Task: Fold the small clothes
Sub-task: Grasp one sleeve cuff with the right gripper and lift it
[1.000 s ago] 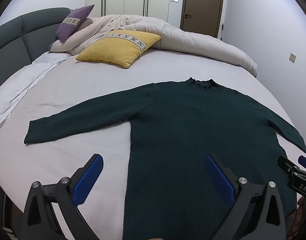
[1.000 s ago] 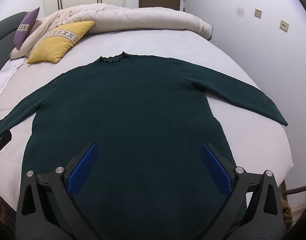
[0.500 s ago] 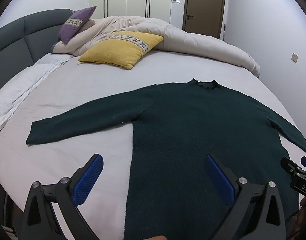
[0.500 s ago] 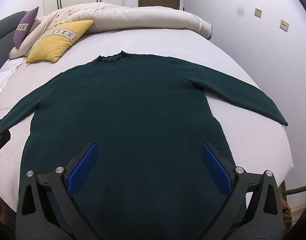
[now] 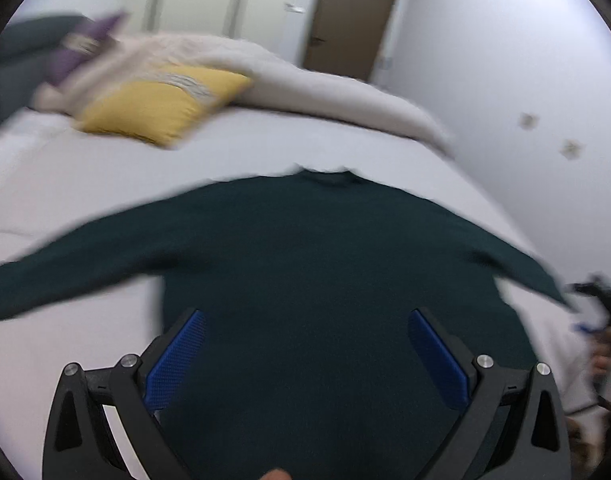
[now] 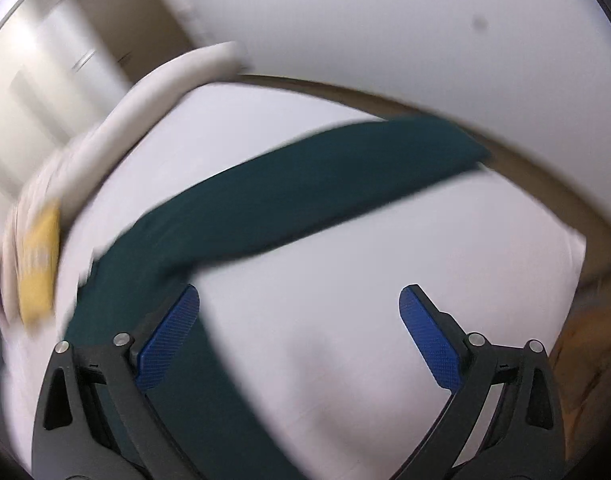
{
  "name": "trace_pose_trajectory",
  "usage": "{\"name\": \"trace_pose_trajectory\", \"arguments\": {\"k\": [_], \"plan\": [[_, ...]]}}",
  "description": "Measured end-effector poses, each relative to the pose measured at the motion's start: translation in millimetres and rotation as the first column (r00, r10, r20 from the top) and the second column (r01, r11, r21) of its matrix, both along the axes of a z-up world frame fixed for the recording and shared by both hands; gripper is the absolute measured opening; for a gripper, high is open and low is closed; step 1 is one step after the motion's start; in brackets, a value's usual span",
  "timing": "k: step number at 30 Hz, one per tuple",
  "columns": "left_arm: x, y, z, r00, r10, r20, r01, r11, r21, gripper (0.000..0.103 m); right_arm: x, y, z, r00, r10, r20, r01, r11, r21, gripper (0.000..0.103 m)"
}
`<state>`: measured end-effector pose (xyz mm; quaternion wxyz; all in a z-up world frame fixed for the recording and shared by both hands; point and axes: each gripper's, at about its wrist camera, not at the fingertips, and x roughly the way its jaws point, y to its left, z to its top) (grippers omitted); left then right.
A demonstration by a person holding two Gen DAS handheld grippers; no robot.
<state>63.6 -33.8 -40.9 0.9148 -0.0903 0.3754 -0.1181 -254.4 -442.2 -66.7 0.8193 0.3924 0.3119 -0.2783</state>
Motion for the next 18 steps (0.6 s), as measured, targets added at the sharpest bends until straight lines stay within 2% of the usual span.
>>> {"name": "trace_pose_trajectory", "arguments": {"k": [2, 4, 9, 11, 13, 14, 15, 16, 18], "plan": [[17, -13, -11, 0.996, -0.015, -0.092, 0.019, 0.999, 0.038, 0.103, -6, -38, -21, 0.997, -0.078, -0.001, 0.077, 0.993, 0.093, 0.093], [27, -16, -17, 0.994, -0.016, -0.109, 0.018, 1.000, 0.023, 0.103, -9, -65, -30, 0.987, -0.135, 0.083, 0.119, 0.978, 0.171, 0.090], [44, -16, -29, 0.989, -0.044, -0.138, 0.038, 0.998, -0.045, 0.103, 13, -106, -28, 0.965, -0.209, 0.160, 0.175, 0.963, 0.204, 0.090], [48, -15, -33, 0.987, -0.063, -0.147, 0.050, 0.995, -0.088, 0.103, 25, -124, -30, 0.960, -0.228, 0.165, 0.197, 0.962, 0.189, 0.083], [47, -12, -36, 0.986, -0.074, -0.151, 0.054, 0.990, -0.130, 0.103, 42, -126, -28, 0.971, -0.213, 0.107, 0.202, 0.974, 0.106, 0.060], [48, -8, -37, 0.985, -0.076, -0.153, 0.054, 0.988, -0.146, 0.102, 52, -124, -27, 0.978, -0.204, 0.050, 0.201, 0.978, 0.050, 0.052], [47, -5, -37, 0.985, -0.076, -0.153, 0.052, 0.987, -0.155, 0.101, 63, -129, -18, 0.980, -0.196, 0.019, 0.195, 0.981, 0.018, 0.038], [46, 1, -37, 0.986, -0.074, -0.148, 0.048, 0.985, -0.169, 0.101, 68, -123, -13, 0.984, -0.178, 0.015, 0.178, 0.984, -0.008, 0.024], [45, 12, -36, 0.988, -0.063, -0.143, 0.034, 0.981, -0.192, 0.101, 78, -106, 2, 0.989, -0.144, 0.027, 0.145, 0.988, -0.060, 0.009]]}}
